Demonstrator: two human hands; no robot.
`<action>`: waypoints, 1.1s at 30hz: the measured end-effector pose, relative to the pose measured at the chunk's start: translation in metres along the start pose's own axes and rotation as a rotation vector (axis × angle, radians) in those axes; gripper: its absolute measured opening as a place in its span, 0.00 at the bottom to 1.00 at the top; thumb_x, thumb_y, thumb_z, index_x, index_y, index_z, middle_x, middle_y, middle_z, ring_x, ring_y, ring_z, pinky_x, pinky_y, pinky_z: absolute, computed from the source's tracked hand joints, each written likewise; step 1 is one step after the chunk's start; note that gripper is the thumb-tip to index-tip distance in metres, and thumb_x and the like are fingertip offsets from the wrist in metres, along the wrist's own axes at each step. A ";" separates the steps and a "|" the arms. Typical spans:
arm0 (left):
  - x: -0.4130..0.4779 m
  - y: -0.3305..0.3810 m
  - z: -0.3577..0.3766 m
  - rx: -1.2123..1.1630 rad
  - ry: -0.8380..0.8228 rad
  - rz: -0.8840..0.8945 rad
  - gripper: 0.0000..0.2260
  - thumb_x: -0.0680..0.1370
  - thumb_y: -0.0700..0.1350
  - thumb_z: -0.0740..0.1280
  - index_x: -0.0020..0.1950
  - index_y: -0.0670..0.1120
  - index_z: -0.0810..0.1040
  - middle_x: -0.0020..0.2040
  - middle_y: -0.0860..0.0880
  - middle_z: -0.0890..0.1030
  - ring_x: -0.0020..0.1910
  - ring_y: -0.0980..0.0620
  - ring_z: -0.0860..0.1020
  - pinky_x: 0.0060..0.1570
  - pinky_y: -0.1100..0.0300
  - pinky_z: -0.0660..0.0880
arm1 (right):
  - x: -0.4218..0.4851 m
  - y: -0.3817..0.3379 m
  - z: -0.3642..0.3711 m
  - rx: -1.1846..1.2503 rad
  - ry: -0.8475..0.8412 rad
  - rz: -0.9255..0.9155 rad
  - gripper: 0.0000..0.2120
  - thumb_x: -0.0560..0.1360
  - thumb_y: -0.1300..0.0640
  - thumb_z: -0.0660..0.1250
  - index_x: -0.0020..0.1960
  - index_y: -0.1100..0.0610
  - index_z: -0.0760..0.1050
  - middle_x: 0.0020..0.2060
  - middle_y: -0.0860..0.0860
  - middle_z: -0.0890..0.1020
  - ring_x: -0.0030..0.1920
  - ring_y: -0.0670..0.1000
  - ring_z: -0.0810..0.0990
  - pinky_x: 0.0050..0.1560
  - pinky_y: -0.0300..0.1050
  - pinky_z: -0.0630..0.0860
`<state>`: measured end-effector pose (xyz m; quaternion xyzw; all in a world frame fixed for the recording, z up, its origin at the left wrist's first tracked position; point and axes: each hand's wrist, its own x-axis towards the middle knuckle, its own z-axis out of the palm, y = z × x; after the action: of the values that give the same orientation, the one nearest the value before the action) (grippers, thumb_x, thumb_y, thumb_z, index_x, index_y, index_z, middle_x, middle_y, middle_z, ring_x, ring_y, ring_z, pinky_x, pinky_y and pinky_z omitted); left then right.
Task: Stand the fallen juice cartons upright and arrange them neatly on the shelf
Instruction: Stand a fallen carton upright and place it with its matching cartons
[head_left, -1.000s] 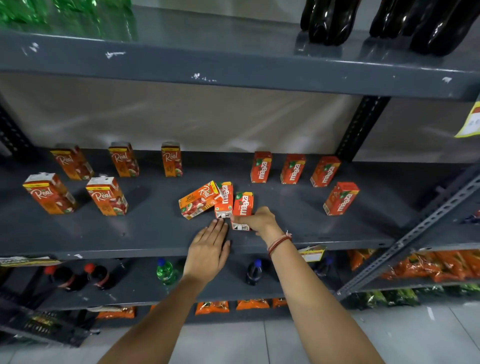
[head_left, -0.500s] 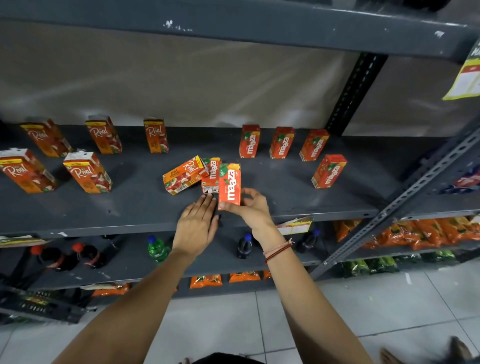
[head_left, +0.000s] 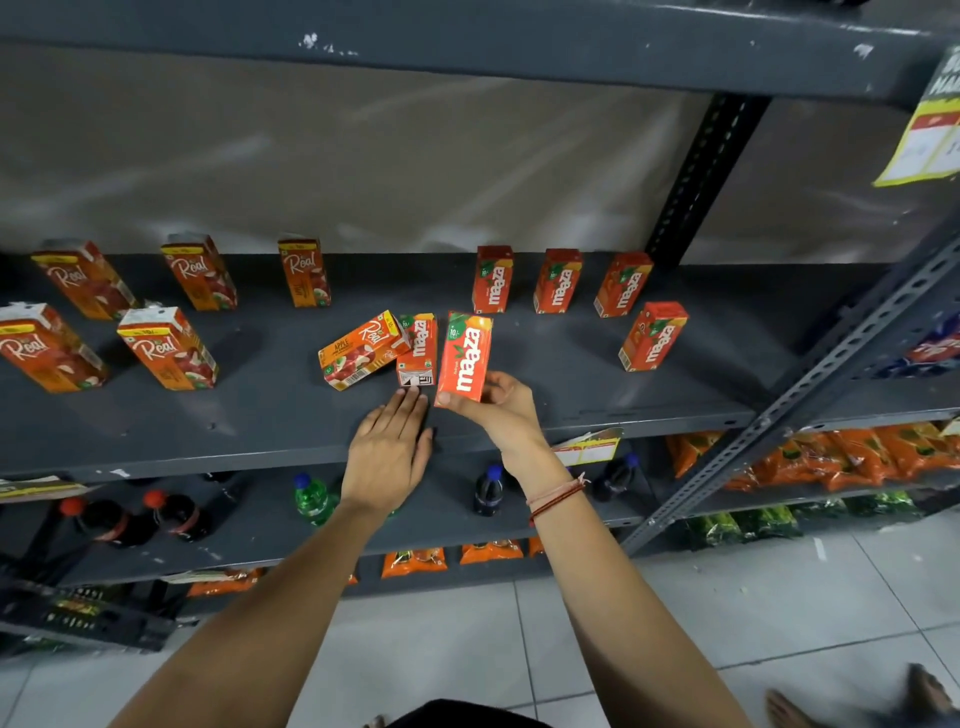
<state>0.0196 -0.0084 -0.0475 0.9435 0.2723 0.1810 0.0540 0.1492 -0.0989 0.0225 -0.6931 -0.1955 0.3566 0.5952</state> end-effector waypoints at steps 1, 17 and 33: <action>0.001 0.000 0.000 0.002 0.002 0.000 0.21 0.80 0.49 0.53 0.65 0.38 0.74 0.64 0.41 0.76 0.65 0.45 0.72 0.62 0.51 0.65 | 0.003 0.000 -0.003 0.007 0.011 -0.009 0.23 0.62 0.60 0.78 0.53 0.58 0.72 0.44 0.50 0.82 0.47 0.48 0.80 0.48 0.37 0.75; 0.000 0.002 0.000 0.023 -0.030 -0.038 0.26 0.82 0.52 0.45 0.65 0.40 0.74 0.65 0.43 0.75 0.65 0.47 0.72 0.63 0.53 0.63 | 0.090 -0.018 -0.135 -0.517 0.212 -0.106 0.27 0.59 0.64 0.80 0.52 0.58 0.69 0.54 0.58 0.82 0.55 0.57 0.81 0.61 0.59 0.75; 0.002 0.003 -0.005 -0.020 -0.044 -0.039 0.26 0.82 0.53 0.46 0.65 0.40 0.75 0.64 0.43 0.76 0.65 0.47 0.72 0.64 0.55 0.62 | 0.022 0.010 -0.065 -0.406 0.799 -0.247 0.16 0.70 0.64 0.71 0.55 0.67 0.73 0.52 0.65 0.77 0.54 0.63 0.76 0.54 0.47 0.68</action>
<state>0.0207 -0.0098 -0.0416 0.9411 0.2875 0.1620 0.0729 0.2095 -0.1307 0.0093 -0.8502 -0.0979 -0.0572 0.5141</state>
